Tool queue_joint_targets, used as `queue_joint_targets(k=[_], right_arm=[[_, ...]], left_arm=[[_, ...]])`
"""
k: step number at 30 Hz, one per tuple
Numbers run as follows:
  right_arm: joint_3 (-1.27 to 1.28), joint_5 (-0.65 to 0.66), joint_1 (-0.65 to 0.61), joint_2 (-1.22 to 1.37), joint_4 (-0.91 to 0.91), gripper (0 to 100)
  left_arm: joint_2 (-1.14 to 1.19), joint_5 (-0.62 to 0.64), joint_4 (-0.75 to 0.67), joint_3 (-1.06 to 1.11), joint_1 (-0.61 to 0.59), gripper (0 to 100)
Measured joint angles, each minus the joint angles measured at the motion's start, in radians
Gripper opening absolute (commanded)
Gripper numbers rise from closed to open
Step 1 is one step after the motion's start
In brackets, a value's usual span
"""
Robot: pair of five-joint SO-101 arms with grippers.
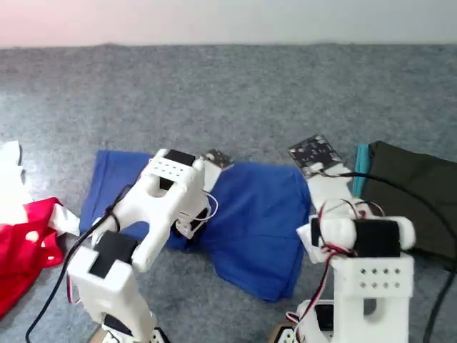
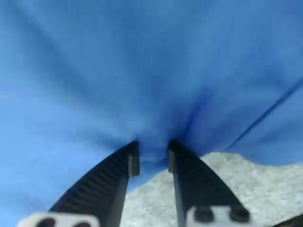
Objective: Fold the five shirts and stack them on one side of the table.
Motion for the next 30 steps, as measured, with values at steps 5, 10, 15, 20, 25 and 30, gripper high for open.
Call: queue_joint_targets(k=[5, 10, 15, 20, 25, 30], right_arm=[[0.000, 0.000, 0.138, -0.081, 0.000, 0.9], [0.000, 0.034, 0.269, -0.141, 0.002, 0.9], [0.000, 0.037, 0.381, -0.203, 0.002, 0.9], [-0.002, 0.040, 0.466, -0.269, 0.002, 0.9], [-0.002, 0.040, 0.540, -0.288, 0.011, 0.9], [-0.002, 0.040, 0.620, -0.288, 0.014, 1.0]], left_arm=[[-0.017, 0.000, 0.015, -0.003, 0.009, 12], [-0.146, 0.000, 0.054, -0.003, 0.052, 15], [-0.270, -0.002, 0.075, -0.003, 0.106, 18], [-0.330, 0.000, 0.100, -0.003, 0.173, 18], [-0.333, 0.000, 0.109, -0.003, 0.347, 21], [-0.333, -0.003, 0.109, -0.003, 0.525, 24]])
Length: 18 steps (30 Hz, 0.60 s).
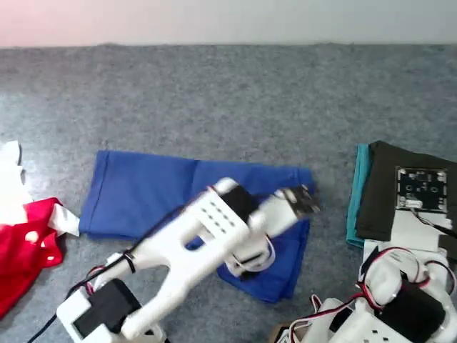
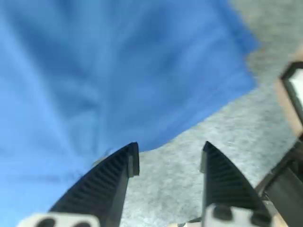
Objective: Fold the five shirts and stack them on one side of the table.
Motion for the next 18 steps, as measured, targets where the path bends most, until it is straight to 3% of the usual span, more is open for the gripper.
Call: queue_joint_targets(k=[6, 13, 18], right_arm=[[0.000, 0.000, 0.012, 0.000, 0.000, 0.9], [0.000, 0.000, 0.012, 0.000, 0.000, 0.9], [0.000, 0.000, 0.012, 0.000, 0.012, 0.9]], left_arm=[[0.092, 0.000, -0.006, 0.000, 0.104, 26], [0.241, -0.041, -0.137, -0.041, 0.098, 26], [0.301, -0.048, -0.146, -0.098, 0.100, 26]])
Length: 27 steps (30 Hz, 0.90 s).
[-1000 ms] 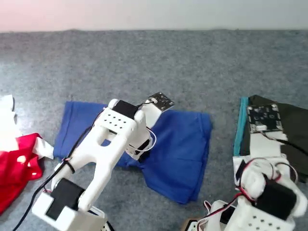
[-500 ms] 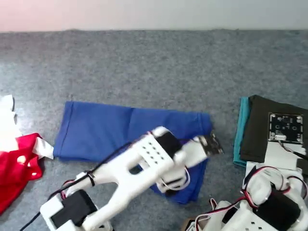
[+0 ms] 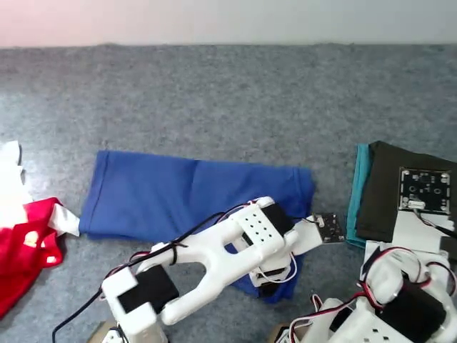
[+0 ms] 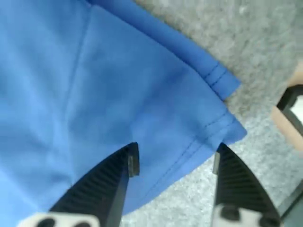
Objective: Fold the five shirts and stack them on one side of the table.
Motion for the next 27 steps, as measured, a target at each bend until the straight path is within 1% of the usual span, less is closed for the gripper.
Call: queue_joint_targets(k=[2, 4, 12, 20, 27], right_arm=[[0.000, 0.000, 0.000, 0.000, 0.003, 0.9], [0.000, 0.000, 0.000, 0.000, 0.009, 0.9], [0.000, 0.000, 0.000, 0.000, 0.009, 0.9], [0.000, 0.000, 0.000, 0.000, 0.009, 0.9], [0.000, 0.000, 0.000, 0.000, 0.009, 0.9]], left_arm=[[0.043, -0.012, 0.000, -0.009, -0.002, 25], [0.084, -0.031, -0.006, -0.012, -0.017, 21], [0.158, -0.089, 0.003, -0.092, -0.041, 1], [0.137, -0.104, 0.017, -0.106, -0.044, 1], [0.000, -0.104, 0.017, -0.104, -0.092, 1]])
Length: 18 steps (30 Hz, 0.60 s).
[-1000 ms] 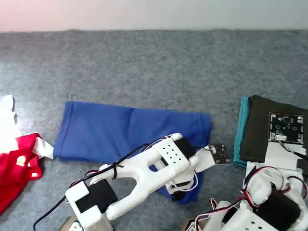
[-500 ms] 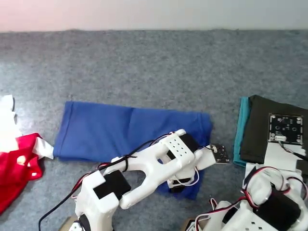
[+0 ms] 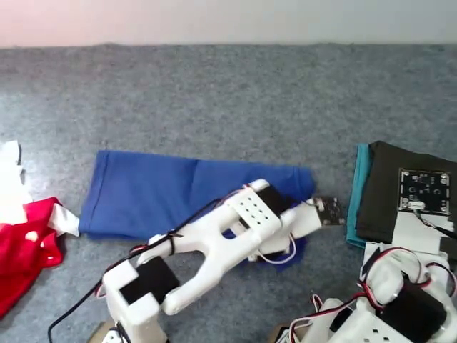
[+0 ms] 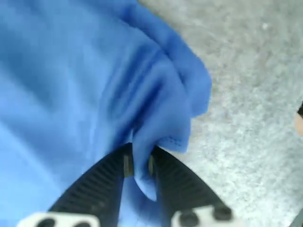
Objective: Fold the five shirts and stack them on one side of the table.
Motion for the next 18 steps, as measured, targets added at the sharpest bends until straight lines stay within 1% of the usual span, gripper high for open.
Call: queue_joint_targets(k=[4, 10, 12, 16, 18], right_arm=[[0.000, 0.000, 0.000, 0.000, 0.000, 0.9], [0.000, 0.000, 0.000, 0.000, 0.000, 0.9], [0.000, 0.000, 0.000, 0.000, 0.000, 0.9], [0.000, 0.000, 0.000, 0.000, 0.000, 0.9], [0.000, 0.000, 0.000, 0.000, 0.000, 0.9]], left_arm=[[-0.026, 0.000, -0.029, 0.000, -0.057, 1], [-0.026, 0.000, -0.121, 0.000, -0.143, 2], [-0.026, -0.005, -0.150, 0.000, -0.163, 6], [-0.026, -0.005, -0.189, 0.000, -0.198, 16], [-0.026, -0.005, -0.206, 0.000, -0.216, 20]])
